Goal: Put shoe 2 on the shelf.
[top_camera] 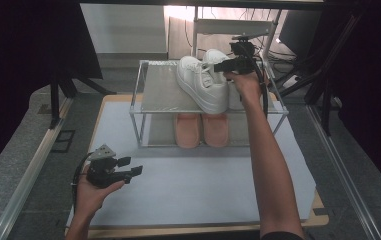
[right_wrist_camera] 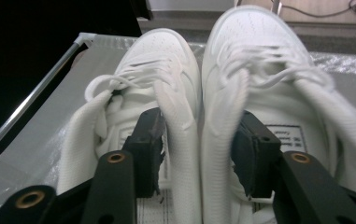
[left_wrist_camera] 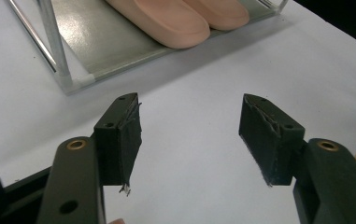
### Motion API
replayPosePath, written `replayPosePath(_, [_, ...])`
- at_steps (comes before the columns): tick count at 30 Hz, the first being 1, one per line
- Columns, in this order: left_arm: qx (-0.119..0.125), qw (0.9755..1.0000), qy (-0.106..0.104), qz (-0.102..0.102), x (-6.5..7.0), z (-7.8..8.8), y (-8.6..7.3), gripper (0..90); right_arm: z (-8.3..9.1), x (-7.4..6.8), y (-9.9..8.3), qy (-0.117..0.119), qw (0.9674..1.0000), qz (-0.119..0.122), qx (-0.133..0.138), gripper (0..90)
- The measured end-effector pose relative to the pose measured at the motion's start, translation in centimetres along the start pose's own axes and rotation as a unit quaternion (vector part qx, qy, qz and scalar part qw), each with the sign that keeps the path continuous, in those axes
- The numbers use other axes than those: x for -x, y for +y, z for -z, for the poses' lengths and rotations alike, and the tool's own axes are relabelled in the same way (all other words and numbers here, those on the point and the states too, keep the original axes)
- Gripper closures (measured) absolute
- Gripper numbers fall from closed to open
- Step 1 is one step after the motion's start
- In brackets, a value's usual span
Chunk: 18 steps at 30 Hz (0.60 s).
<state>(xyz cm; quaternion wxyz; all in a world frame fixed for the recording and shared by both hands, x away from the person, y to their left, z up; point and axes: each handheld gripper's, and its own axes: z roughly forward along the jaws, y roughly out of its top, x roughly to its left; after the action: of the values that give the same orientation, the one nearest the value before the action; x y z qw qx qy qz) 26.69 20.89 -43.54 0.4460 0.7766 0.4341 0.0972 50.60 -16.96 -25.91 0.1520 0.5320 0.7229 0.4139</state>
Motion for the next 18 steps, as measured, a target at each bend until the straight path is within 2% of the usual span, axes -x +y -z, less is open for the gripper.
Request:
replayPosePath(2, [-0.001,1.0,0.001,0.001,0.1,0.0,0.0,39.4,0.4,0.6,0.0,0.016,0.9997,-0.014,0.01,56.2])
replayPosePath(5, [-0.002,1.0,0.0,0.001,0.1,-0.1,0.0,39.5,1.5,1.8,-0.3,0.039,0.9976,-0.034,0.046,57.6])
replayPosePath(7, [-0.003,1.0,0.0,-0.001,0.2,-0.3,0.1,39.5,2.1,2.4,-0.5,0.051,0.9964,-0.039,0.055,57.6])
replayPosePath(10, [-0.004,1.0,-0.002,-0.003,0.3,-0.4,0.1,39.4,2.9,2.9,-0.7,0.061,0.9952,-0.037,0.066,59.4])
replayPosePath(12, [-0.005,1.0,-0.002,-0.003,0.4,-0.5,0.1,39.4,3.7,3.2,-1.1,0.059,0.9946,-0.031,0.08,64.7])
replayPosePath(18, [-0.005,1.0,-0.002,-0.003,0.5,-0.5,0.1,39.4,5.3,4.1,-2.4,0.07,0.9928,-0.018,0.095,76.5])
